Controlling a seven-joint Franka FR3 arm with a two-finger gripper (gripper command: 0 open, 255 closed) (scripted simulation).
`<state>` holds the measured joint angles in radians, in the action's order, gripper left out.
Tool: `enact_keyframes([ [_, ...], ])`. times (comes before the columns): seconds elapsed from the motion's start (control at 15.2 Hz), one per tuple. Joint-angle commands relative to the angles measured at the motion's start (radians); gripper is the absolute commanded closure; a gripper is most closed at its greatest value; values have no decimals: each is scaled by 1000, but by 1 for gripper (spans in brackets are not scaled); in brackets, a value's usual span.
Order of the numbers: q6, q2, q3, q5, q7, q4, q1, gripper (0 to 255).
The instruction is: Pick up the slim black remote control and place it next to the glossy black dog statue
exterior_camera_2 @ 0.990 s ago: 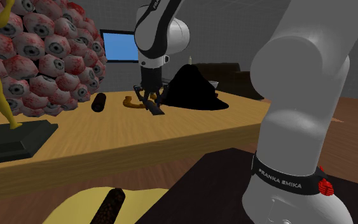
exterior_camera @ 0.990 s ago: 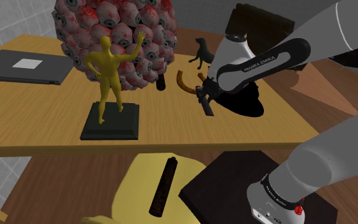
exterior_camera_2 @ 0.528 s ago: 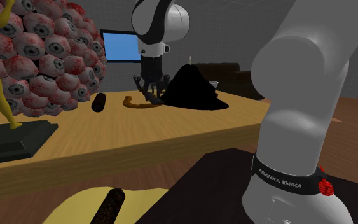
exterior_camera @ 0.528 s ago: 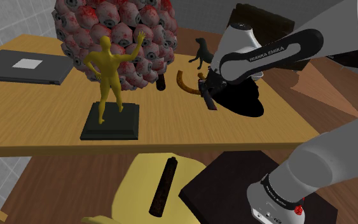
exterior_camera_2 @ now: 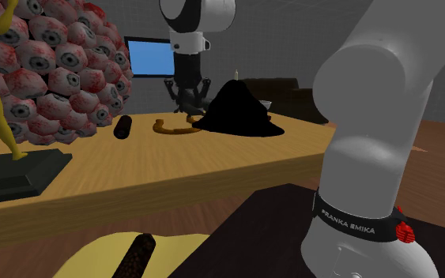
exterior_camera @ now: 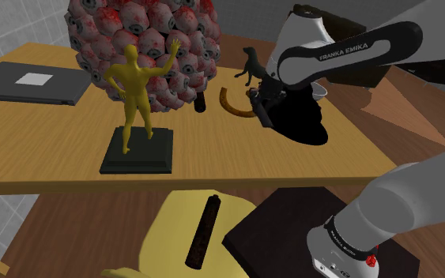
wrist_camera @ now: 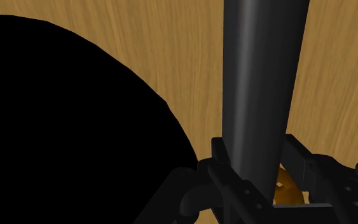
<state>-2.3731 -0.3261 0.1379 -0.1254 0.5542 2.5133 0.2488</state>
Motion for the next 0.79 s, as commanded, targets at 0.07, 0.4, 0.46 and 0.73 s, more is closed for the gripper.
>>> enact_keyframes([
  [0.07, 44, -19, -3, 8, -9, -25, -3, 255],
  [0.4, 116, -48, -7, 18, -23, -69, -7, 255],
  [0.46, 130, -53, -8, 20, -26, -79, -8, 255],
  [0.73, 187, -70, -10, 26, -35, -119, -10, 255],
])
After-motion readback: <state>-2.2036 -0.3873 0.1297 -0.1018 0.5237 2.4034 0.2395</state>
